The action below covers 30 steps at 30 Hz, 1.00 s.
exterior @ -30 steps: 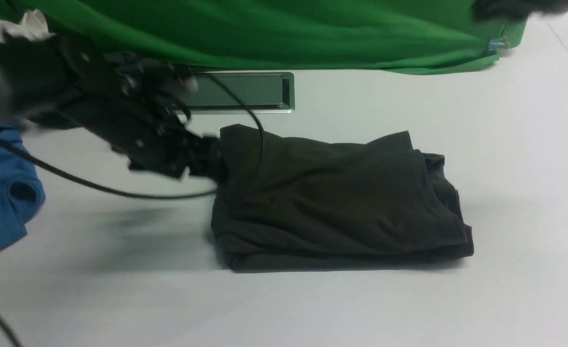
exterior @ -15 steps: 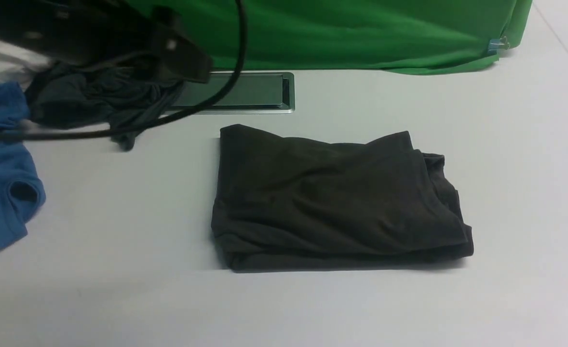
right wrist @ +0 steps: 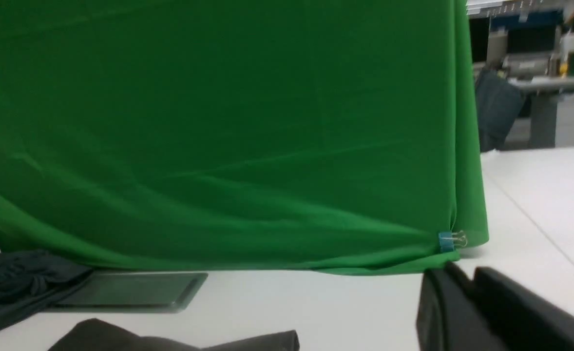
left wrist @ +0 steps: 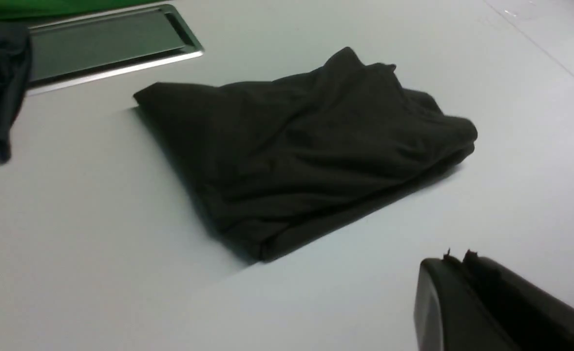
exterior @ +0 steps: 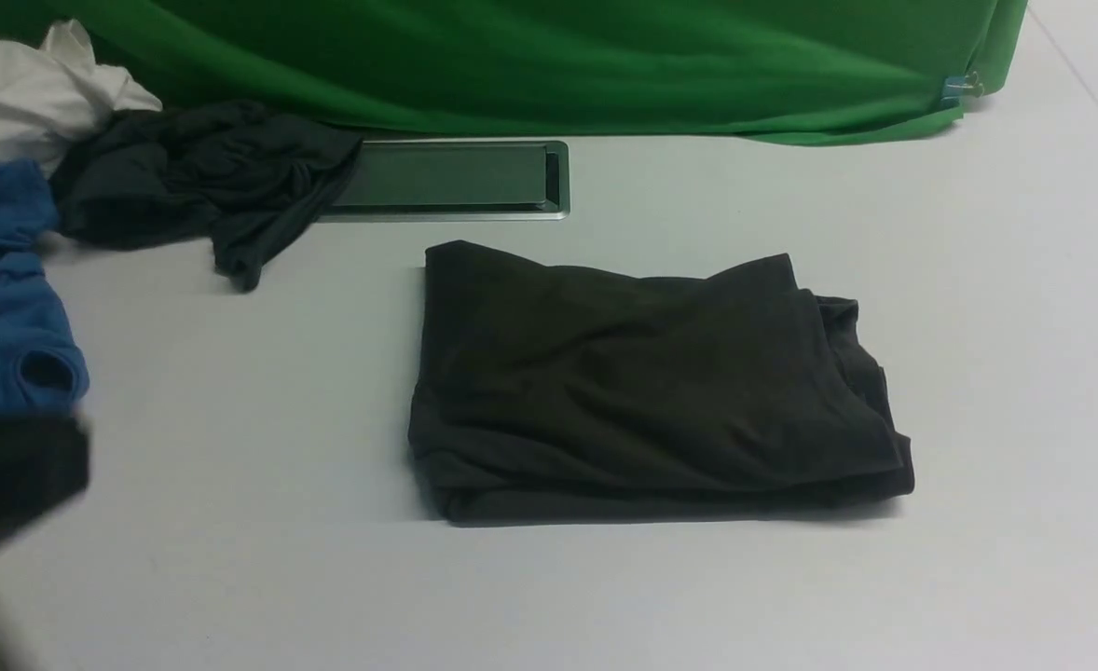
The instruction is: Fold a long-sleeved shirt on a white desktop.
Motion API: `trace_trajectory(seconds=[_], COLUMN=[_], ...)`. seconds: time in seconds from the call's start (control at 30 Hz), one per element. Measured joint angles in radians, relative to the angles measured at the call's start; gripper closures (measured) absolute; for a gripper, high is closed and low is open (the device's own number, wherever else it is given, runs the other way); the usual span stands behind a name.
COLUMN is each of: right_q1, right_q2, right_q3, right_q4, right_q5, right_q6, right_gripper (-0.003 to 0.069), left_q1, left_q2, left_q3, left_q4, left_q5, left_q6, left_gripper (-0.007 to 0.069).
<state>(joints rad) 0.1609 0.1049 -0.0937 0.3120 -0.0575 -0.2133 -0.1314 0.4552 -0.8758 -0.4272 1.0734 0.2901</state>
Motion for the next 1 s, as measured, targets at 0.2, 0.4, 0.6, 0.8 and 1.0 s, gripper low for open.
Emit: trace_trajectory(seconds=[0.2,0.4,0.6,0.8,1.0], right_q1=[0.000,0.000,0.000,0.000,0.000], right_q2=[-0.038,-0.038,-0.038,-0.038,-0.038], right_q3=[0.053,0.053,0.053,0.053,0.053], right_q4=[0.001,0.001,0.002,0.002,0.003], right_q5=[-0.006,-0.006,-0.006,-0.007,-0.007], right_q6=[0.005,0.012,0.016,0.019,0.019], right_gripper=[0.0568,0.0561,0.0554,0.0543,0.0529], left_q1=[0.000,0.000,0.000,0.005,0.041], left_q2=[-0.219,-0.298,-0.303,-0.301,-0.337], left_q3=[0.080,0.085,0.085,0.178,0.481], left_q4=[0.008,0.008,0.012,0.084,0.337], left_q5=[-0.015,-0.015,-0.015,-0.179,-0.593], left_q6=[-0.003,-0.003,0.004,0.207,-0.004], left_gripper=[0.0608,0.0608,0.0608,0.0607,0.0607])
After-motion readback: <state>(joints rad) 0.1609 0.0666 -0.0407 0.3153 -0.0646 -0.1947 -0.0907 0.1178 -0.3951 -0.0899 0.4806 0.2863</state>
